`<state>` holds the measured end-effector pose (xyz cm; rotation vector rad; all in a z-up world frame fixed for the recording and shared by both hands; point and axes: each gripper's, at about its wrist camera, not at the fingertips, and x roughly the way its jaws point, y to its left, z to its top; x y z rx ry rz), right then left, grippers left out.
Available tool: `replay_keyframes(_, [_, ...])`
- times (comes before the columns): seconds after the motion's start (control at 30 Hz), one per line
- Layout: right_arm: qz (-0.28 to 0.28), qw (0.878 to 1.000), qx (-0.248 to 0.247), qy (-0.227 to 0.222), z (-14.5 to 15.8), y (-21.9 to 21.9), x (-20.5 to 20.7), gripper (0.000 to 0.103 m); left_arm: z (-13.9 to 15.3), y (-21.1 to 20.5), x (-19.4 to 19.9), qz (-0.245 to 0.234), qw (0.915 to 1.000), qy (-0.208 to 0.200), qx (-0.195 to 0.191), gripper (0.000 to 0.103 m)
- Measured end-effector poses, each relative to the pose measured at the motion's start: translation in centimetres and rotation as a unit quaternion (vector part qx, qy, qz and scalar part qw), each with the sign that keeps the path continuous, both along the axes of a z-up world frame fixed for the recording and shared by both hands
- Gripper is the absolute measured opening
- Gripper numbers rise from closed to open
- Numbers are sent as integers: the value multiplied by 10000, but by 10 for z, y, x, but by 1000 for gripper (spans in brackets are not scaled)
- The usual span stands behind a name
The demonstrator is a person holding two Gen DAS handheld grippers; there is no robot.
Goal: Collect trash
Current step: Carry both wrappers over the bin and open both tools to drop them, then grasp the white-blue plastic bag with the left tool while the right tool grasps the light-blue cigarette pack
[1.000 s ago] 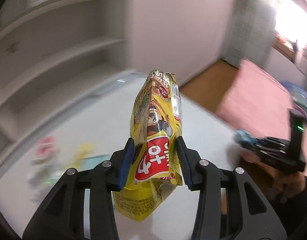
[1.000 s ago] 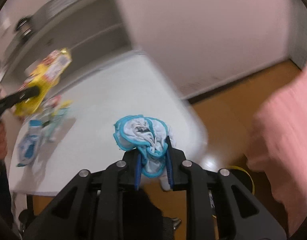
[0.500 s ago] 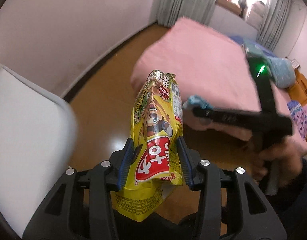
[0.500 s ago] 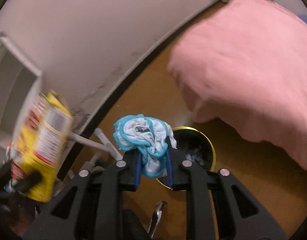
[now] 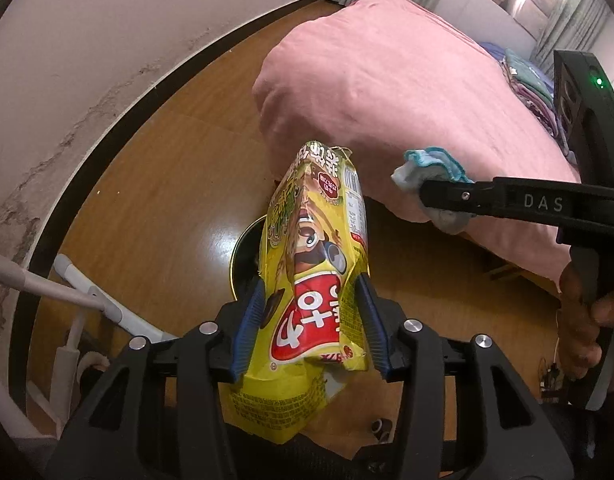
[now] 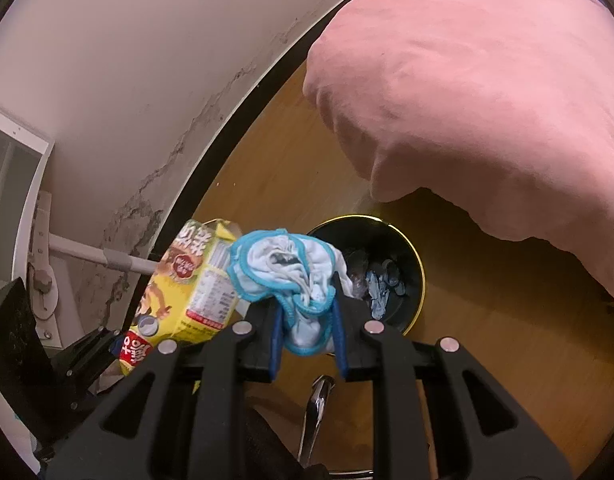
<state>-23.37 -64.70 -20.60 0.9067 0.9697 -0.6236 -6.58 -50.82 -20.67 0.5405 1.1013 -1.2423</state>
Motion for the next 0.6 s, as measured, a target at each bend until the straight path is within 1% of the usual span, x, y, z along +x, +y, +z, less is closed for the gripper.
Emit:
replay_keyframes(0.1, [-37,10000,-38,-27,0,0,1,21,3,-4,-6,-62,10000,-15,-11,52])
replay_keyframes(0.13, [-61,10000,-60,-32,2,1,0,24,-1,-5,-7,-78,10000,-43,-11,54])
replay_keyframes(0.17, [-76,9999,-83,-26,3,1,-1,27,0,-7,-8,-91,9999,-105,-19,54])
replay_keyframes(0.27, [-67,9999,-107,-64,4,1,-1,28,2,-13,-12,-144,9996,-233,-57,56])
replay_keyframes(0.33, [-30,9998,-147,-100,6,3,0,36,5,-13,-14,-167,9994,-277,-74,57])
replay_keyframes(0.37, [-25,9998,-175,-107,7,4,0,44,7,-13,-14,-160,9994,-306,-81,58])
replay_keyframes(0.4, [-18,9997,-211,-121,9,4,0,53,8,-12,-13,-156,9993,-328,-101,62])
replay_keyframes(0.43, [-20,9996,-268,-133,11,5,0,56,10,-10,-13,-149,9992,-352,-120,66])
replay_keyframes(0.5, [-20,9994,-306,-147,12,4,0,58,17,-6,-14,-135,9988,-428,-178,70])
replay_keyframes(0.6, [15,9993,-338,-140,13,6,3,62,29,3,-14,-114,9980,-549,-275,80])
